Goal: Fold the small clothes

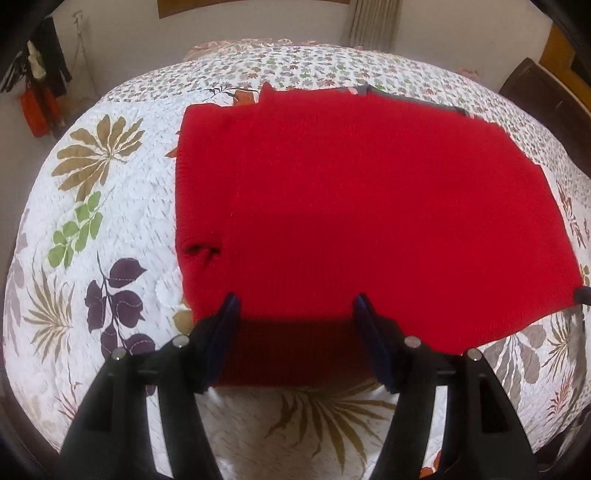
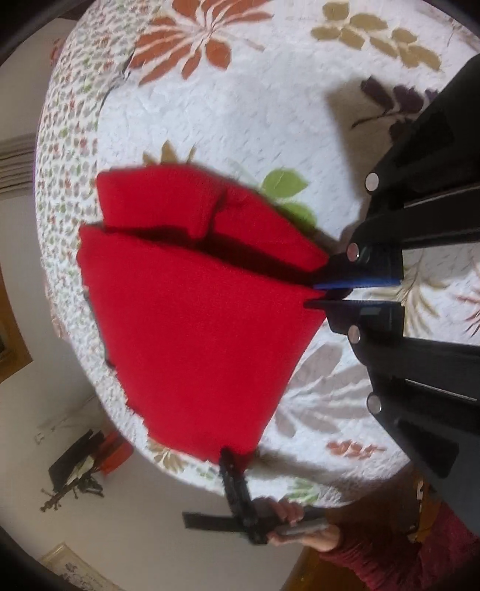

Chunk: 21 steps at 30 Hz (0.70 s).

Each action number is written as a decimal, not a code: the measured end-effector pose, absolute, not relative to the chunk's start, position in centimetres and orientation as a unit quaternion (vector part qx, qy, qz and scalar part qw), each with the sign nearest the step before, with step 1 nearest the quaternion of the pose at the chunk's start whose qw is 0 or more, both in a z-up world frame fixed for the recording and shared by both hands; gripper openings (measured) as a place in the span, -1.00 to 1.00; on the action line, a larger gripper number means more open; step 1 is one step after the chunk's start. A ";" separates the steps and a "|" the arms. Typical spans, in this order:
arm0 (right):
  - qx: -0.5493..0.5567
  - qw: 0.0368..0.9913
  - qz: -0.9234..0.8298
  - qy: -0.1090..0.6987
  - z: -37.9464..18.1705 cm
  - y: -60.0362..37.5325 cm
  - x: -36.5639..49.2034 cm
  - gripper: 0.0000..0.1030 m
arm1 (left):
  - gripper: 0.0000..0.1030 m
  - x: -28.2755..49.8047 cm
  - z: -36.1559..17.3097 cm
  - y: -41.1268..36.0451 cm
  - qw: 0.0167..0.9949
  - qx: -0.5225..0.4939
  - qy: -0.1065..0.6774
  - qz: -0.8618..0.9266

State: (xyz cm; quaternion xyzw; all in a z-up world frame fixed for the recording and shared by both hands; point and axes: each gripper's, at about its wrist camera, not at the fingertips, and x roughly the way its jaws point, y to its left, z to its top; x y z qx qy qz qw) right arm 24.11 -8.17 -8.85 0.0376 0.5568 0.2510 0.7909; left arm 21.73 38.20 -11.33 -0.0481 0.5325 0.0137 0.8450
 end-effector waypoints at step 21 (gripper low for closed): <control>0.047 0.816 0.235 0.526 -5.7 -7.2 31.0 -0.42 | 0.41 24.2 -7.4 39.1 0.860 -0.088 0.503 -0.010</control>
